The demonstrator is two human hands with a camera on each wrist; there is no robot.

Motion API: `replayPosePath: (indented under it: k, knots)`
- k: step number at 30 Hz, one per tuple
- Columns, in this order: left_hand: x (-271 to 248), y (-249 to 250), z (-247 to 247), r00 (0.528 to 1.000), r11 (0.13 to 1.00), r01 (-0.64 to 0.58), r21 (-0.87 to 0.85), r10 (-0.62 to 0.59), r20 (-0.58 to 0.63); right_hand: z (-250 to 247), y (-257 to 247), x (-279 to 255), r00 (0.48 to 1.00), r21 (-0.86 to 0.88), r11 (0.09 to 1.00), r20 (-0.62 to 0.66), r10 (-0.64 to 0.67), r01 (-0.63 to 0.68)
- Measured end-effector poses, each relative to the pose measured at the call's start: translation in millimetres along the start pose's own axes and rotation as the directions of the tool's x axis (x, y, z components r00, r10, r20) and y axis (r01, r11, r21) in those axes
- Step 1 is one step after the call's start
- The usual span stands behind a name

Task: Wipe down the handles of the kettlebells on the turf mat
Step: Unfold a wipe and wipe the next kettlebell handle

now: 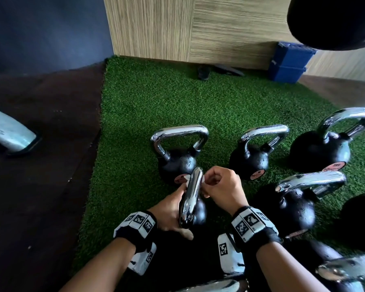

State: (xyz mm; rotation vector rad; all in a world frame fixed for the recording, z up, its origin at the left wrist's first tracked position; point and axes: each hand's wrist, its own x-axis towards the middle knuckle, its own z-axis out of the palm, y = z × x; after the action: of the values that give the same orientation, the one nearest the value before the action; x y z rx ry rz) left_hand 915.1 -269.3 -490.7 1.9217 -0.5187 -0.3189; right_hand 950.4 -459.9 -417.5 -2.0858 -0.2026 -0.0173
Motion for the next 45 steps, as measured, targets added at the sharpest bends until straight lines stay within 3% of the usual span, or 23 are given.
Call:
replayPosePath:
  k: [4,7,10,16,20,23,25,27,31,33,40,45]
  knots:
    - [0,0,1,1.0,0.999,0.025,-0.034,-0.025,0.008,7,-1,4,0.992,-0.064,0.994,-0.1,0.078,-0.085]
    - [1,0,1,0.997,0.995,0.072,-0.067,-0.072,0.0,13,-4,8,0.973,-0.076,0.973,-0.095,0.209,-0.216]
    - [-1,2,1,0.998,0.993,0.07,-0.098,-0.069,0.01,14,-12,9,0.965,-0.146,0.956,-0.104,0.241,-0.255]
    - [-8,12,3,1.0,1.0,-0.009,0.006,0.009,-0.006,16,-20,7,0.924,-0.071,0.925,0.061,0.377,-0.373]
    - [-14,32,-2,0.999,0.977,0.035,0.21,-0.033,-0.012,5,-24,4,0.967,-0.321,0.924,0.075,0.245,-0.209]
    - [-29,50,-4,0.986,0.959,0.15,0.242,-0.125,-0.115,-9,-26,-1,0.995,-0.358,0.932,0.099,-0.016,0.05]
    - [-38,64,-2,0.98,0.96,0.121,0.254,-0.075,-0.184,-16,-34,0,0.966,-0.412,0.881,0.202,-0.16,0.232]
    - [-42,77,-2,0.97,0.945,0.099,0.313,-0.021,-0.243,-19,-41,2,0.932,-0.47,0.817,0.295,-0.211,0.334]
    - [-42,92,-13,0.952,0.778,0.192,0.599,0.0,-0.305,-18,-49,-2,0.939,-0.571,0.763,0.315,-0.137,0.302]
    - [-46,94,-21,0.952,0.73,0.221,0.646,-0.017,-0.307,-23,-52,-8,0.949,-0.594,0.76,0.302,-0.092,0.263]
    - [-60,88,-61,0.948,0.822,0.257,0.508,-0.112,-0.298,-54,-67,-29,0.933,-0.649,0.732,0.357,0.054,0.206]
    - [-59,85,-62,0.962,0.875,0.178,0.451,-0.058,-0.265,-52,-77,-27,0.916,-0.726,0.651,0.384,0.118,0.221]
